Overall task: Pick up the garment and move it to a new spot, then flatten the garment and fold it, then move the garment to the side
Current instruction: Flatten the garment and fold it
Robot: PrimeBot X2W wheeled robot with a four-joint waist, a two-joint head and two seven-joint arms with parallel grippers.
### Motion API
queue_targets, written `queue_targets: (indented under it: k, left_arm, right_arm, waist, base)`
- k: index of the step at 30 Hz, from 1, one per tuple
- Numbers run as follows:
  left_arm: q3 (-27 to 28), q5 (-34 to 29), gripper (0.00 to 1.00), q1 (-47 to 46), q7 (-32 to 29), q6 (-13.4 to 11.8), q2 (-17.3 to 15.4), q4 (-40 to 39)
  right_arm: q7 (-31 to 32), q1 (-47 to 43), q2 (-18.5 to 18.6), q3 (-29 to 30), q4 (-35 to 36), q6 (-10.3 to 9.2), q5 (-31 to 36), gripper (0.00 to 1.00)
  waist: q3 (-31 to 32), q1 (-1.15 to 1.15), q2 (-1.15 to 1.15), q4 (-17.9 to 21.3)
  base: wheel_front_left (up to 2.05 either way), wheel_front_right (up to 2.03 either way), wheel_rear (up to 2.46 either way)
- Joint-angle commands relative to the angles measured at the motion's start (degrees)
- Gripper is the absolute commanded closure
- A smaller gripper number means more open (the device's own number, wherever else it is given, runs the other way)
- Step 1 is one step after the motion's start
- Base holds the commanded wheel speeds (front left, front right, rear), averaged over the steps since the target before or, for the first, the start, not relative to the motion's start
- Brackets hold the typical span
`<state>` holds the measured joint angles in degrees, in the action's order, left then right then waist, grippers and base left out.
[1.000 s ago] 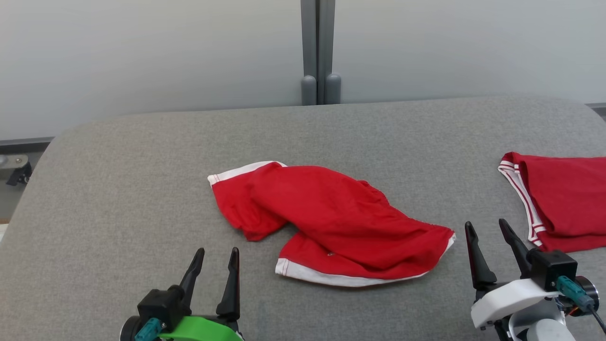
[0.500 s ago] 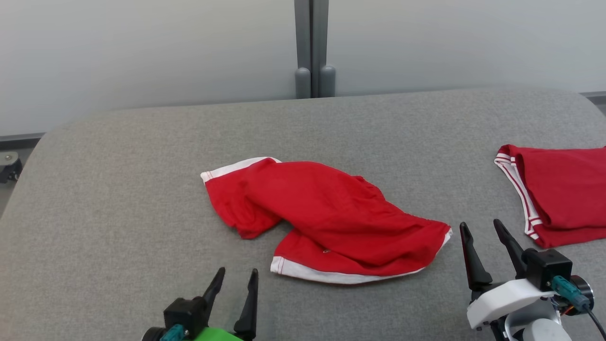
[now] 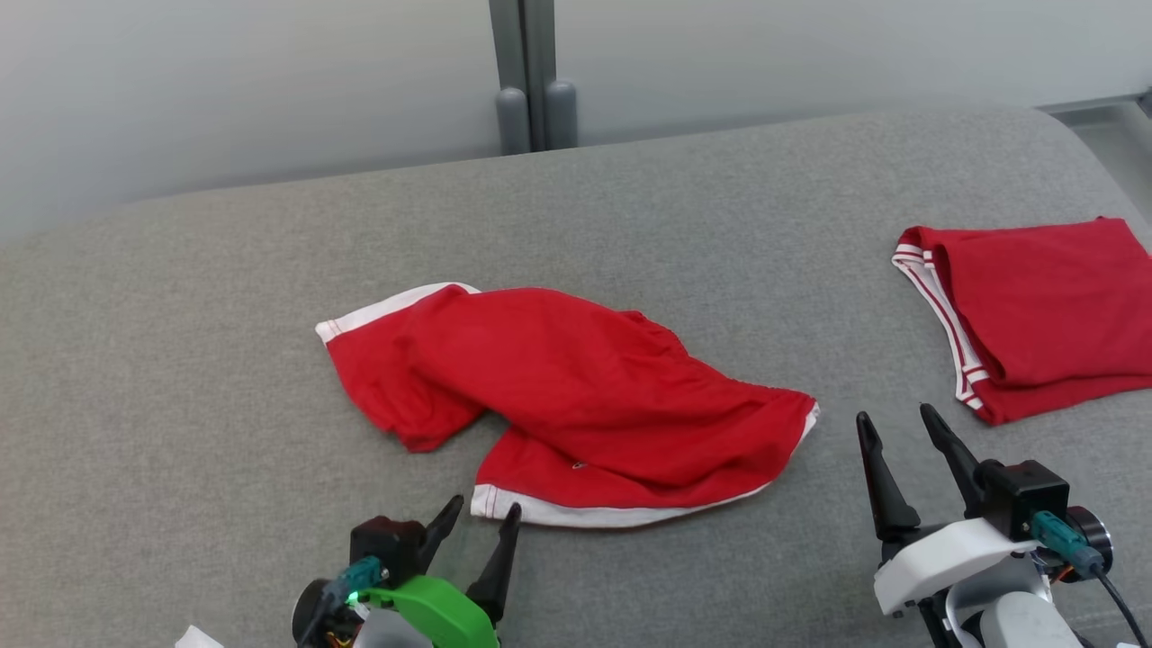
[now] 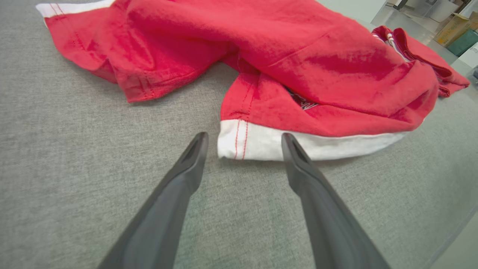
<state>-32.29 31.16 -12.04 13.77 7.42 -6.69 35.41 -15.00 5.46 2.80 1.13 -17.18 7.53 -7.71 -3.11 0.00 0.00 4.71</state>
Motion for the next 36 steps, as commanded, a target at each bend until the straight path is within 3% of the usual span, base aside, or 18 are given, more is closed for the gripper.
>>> queue_targets:
  k: [1,16,28,30,31,34,35,36]
  left_arm:
    - [-0.6,0.9,0.00,-1.4,0.4,0.1,-1.0,0.5]
    - [-10.4,10.1,0.00,-4.5,1.4,0.1,-4.8,-1.5]
    - [-12.2,12.6,0.00,-7.0,1.5,0.1,-5.3,-0.8]
    - [-12.5,12.9,0.19,-7.3,1.4,0.1,-5.4,-0.9]
    - [-12.6,13.0,0.37,-7.3,1.4,0.1,-5.5,-1.0]
    - [-13.0,13.5,0.78,-6.8,1.4,0.1,-5.9,-1.3]
    - [-13.1,13.8,1.00,-6.4,1.4,0.1,-6.0,-1.3]
    - [-13.3,13.8,1.00,-6.2,1.4,0.1,-6.2,-1.3]
  right_arm:
    - [-0.3,0.8,0.2,-0.1,-0.1,-0.09,0.3,0.00]
    - [-0.3,0.8,0.2,-0.2,0.0,-0.09,0.6,0.00]
    - [-0.3,1.8,0.2,-0.8,0.3,-0.09,0.9,0.00]
    - [-0.3,1.9,0.2,-0.7,0.4,-0.09,0.9,0.00]
    - [-0.3,2.0,0.2,-0.6,0.4,-0.09,1.0,0.00]
    - [-0.3,2.0,0.2,-0.3,0.4,-0.09,1.1,0.00]
    - [-0.3,1.9,0.2,-0.2,0.4,-0.09,1.2,0.00]
    - [-0.3,1.9,0.2,-0.1,0.4,-0.09,1.2,0.00]
  waist:
    - [-0.9,0.00,0.00,1.0]
    - [-1.6,0.00,0.00,1.6]
    - [-3.1,0.00,0.00,2.6]
    - [-3.2,0.00,0.00,2.8]
    - [-3.3,0.00,0.00,2.8]
    - [-3.3,0.00,0.00,2.8]
    - [-3.2,0.00,0.00,2.7]
    - [-3.2,0.00,0.00,2.6]
  base:
    - [0.00,0.00,0.00]
    - [0.00,0.00,0.00]
    - [0.00,0.00,0.00]
    - [0.00,0.00,0.00]
    - [0.00,0.00,0.00]
    - [0.00,0.00,0.00]
    - [0.00,0.00,0.00]
    - [0.00,0.00,0.00]
